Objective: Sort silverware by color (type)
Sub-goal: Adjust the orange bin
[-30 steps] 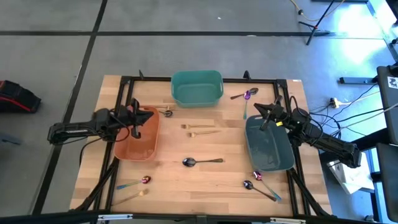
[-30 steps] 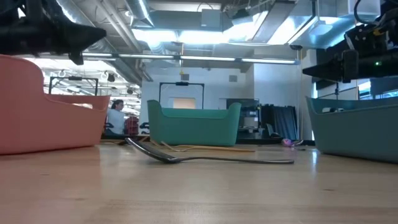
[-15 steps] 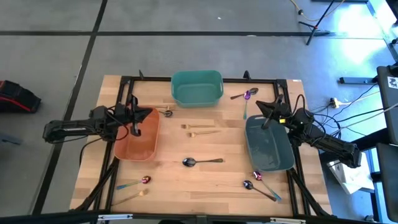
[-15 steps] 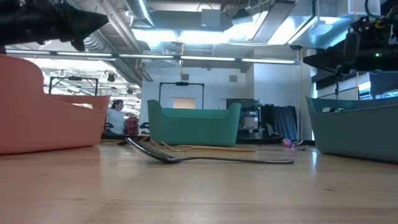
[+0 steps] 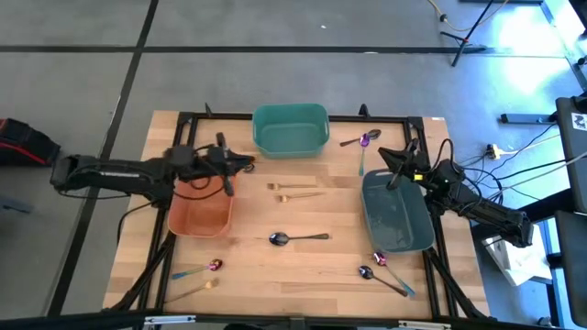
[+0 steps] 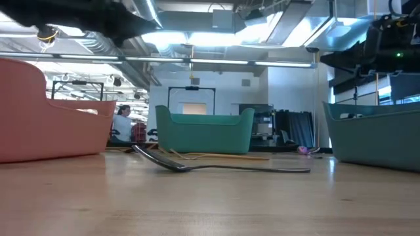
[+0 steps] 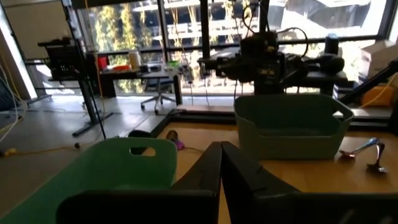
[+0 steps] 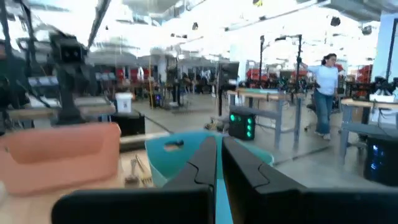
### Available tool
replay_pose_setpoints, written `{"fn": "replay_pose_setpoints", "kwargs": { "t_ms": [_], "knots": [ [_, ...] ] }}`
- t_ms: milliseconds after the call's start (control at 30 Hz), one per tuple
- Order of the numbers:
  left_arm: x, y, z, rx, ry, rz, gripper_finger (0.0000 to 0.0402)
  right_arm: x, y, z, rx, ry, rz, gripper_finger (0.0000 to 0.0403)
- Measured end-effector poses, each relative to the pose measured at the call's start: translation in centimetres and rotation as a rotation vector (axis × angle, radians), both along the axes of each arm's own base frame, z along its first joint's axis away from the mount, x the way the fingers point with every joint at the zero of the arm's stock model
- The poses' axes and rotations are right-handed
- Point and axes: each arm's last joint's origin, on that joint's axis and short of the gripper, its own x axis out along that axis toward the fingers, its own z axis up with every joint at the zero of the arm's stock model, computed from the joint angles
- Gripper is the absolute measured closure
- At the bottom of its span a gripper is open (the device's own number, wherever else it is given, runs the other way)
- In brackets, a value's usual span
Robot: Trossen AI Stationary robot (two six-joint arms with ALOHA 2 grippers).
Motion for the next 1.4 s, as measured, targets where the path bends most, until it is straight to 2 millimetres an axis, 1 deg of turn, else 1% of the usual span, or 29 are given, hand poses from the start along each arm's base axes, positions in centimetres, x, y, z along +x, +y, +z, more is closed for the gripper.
{"fn": "replay_pose_setpoints", "kwargs": {
  "t_ms": [67, 200, 267, 367, 533, 633, 733, 833, 933, 1033, 1133, 1400],
  "knots": [
    [1.4, 0.1, 0.3, -0.005, 0.03, -0.009, 0.0395, 0.0, 0.1, 0.4, -0.012, -0.038, 0.045, 0.0384],
    [3.9, 0.2, 0.9, -0.015, 0.067, -0.087, 0.0395, 0.0, 0.3, 0.7, -0.022, -0.071, 0.11, 0.0384],
    [4.9, 0.2, 1.2, -0.013, 0.075, -0.129, 0.0395, 0.1, 0.3, 0.8, -0.024, -0.073, 0.124, 0.0384],
    [6.2, 0.3, 1.5, -0.021, 0.082, -0.147, 0.0395, 0.4, 0.3, 1.0, 0.0, -0.1, 0.176, 0.0384],
    [8.4, 0.4, 0.9, -0.06, 0.132, -0.152, 0.0392, 1.4, 0.2, 1.2, 0.017, -0.065, 0.298, 0.0384],
    [10.1, 0.6, 0.2, -0.11, 0.207, -0.144, 0.037, 2.1, 0.1, 1.9, 0.036, -0.01, 0.367, 0.0384],
    [11.9, 0.8, -0.1, -0.148, 0.244, -0.15, 0.0335, 2.9, -0.1, 2.7, 0.04, 0.027, 0.424, 0.0384],
    [13.6, 0.9, -0.4, -0.169, 0.291, -0.171, 0.0297, 3.5, -0.3, 3.3, 0.047, 0.043, 0.438, 0.0384],
    [15.0, 1.3, -0.8, -0.187, 0.379, -0.154, 0.0264, 3.7, -0.4, 3.1, 0.042, 0.062, 0.433, 0.0384],
    [16.2, 1.7, -1.4, -0.204, 0.464, -0.135, 0.0244, 3.8, -0.4, 3.1, 0.038, 0.068, 0.439, 0.0384],
    [17.1, 1.8, -2.6, -0.223, 0.55, -0.129, 0.0239, 3.8, -0.4, 3.0, 0.039, 0.076, 0.462, 0.0384],
    [17.9, 1.9, -7.1, -0.29, 0.772, -0.101, 0.0242, 3.8, -0.4, 2.8, 0.061, 0.091, 0.457, 0.0384]
  ]
}}
